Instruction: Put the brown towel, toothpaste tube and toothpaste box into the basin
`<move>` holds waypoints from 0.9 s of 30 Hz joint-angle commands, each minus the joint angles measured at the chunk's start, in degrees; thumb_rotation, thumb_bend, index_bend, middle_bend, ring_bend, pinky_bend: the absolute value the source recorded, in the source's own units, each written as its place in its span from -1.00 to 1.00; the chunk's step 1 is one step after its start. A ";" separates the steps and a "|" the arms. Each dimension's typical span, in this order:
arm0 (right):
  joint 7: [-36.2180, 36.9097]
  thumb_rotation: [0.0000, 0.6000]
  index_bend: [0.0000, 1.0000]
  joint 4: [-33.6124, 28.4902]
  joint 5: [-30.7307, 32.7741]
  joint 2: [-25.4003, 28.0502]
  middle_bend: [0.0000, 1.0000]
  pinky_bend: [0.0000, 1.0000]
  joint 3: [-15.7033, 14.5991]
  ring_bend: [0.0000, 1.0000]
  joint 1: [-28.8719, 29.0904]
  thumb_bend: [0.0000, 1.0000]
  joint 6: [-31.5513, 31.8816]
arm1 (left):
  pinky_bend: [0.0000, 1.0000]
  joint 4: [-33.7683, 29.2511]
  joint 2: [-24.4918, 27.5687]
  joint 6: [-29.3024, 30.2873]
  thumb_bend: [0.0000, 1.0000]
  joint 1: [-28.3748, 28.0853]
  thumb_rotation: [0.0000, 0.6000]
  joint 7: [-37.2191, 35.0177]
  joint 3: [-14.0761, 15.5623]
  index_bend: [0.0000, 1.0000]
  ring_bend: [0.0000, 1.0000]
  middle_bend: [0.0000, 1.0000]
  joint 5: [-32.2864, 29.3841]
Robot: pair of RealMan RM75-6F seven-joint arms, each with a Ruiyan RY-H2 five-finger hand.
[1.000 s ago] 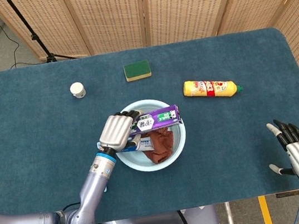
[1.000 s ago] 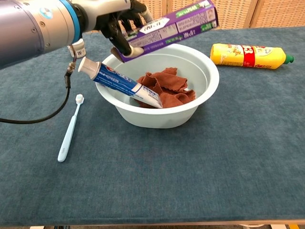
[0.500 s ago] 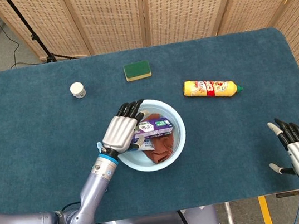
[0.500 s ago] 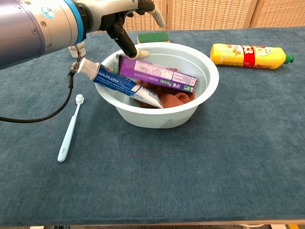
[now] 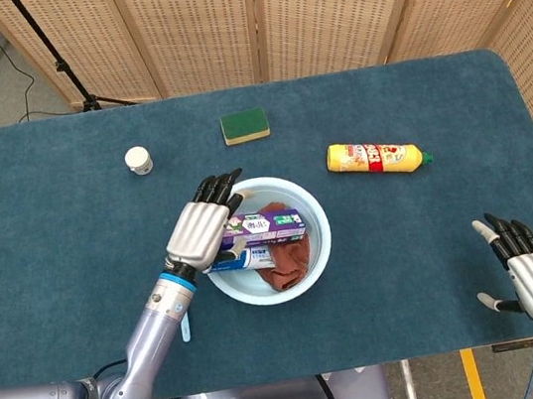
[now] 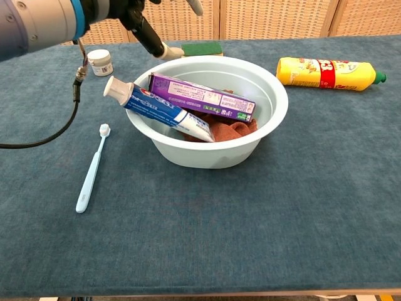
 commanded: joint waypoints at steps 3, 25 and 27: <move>-0.34 1.00 -1.00 -0.04 -0.08 -0.06 -1.00 -1.00 -0.04 -1.00 -0.01 -0.79 0.05 | -0.93 -2.87 3.43 2.02 -0.35 2.35 1.00 -1.70 0.78 -0.55 -1.00 -1.00 3.84; -5.77 1.00 -1.00 -1.56 -1.85 -1.02 -1.00 -1.00 -0.79 -1.00 -0.57 -0.79 1.48 | -0.96 -3.96 18.29 18.79 -0.30 26.96 1.00 -15.38 21.32 -0.55 -1.00 -1.00 35.89; -6.17 1.00 -1.00 -1.65 -1.81 -1.13 -1.00 -1.00 -0.79 -1.00 -0.58 -0.79 1.44 | -0.96 -2.28 18.54 19.92 -0.30 28.57 1.00 -16.50 22.29 -0.55 -1.00 -1.00 37.42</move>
